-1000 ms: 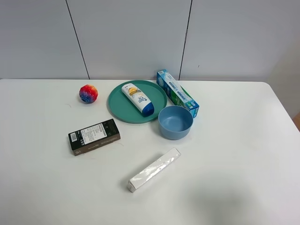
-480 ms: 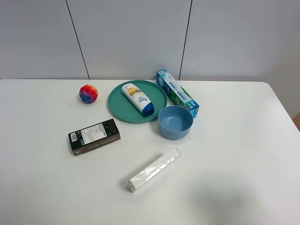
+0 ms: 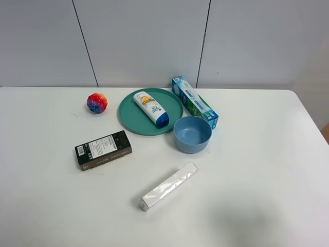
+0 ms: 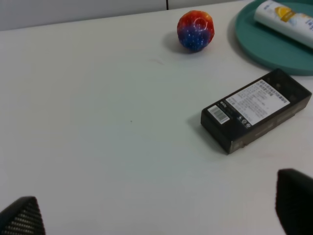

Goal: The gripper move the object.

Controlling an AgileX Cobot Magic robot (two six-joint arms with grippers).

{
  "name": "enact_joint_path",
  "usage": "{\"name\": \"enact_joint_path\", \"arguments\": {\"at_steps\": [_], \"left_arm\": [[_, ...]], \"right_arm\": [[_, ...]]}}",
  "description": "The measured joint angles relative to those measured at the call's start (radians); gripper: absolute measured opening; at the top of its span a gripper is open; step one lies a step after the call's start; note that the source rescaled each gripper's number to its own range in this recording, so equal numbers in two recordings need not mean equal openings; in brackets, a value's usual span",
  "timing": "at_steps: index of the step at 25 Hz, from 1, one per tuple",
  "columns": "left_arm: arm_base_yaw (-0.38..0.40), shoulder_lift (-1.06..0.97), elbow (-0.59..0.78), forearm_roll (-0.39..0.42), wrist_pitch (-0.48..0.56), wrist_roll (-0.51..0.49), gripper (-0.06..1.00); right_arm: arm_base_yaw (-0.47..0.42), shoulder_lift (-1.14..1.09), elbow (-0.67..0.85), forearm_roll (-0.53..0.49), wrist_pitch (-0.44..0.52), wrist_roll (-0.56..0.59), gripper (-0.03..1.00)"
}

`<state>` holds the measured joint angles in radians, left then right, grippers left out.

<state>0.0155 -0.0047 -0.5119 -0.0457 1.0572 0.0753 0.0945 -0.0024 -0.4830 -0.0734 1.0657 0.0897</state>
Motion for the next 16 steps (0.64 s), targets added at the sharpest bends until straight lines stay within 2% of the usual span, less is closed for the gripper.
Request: {"name": "enact_joint_path", "arguments": {"at_steps": [16], "left_arm": [[0.0, 0.0, 0.0, 0.0, 0.0, 0.0, 1.0]], "right_arm": [[0.0, 0.0, 0.0, 0.0, 0.0, 0.0, 0.96]]}}
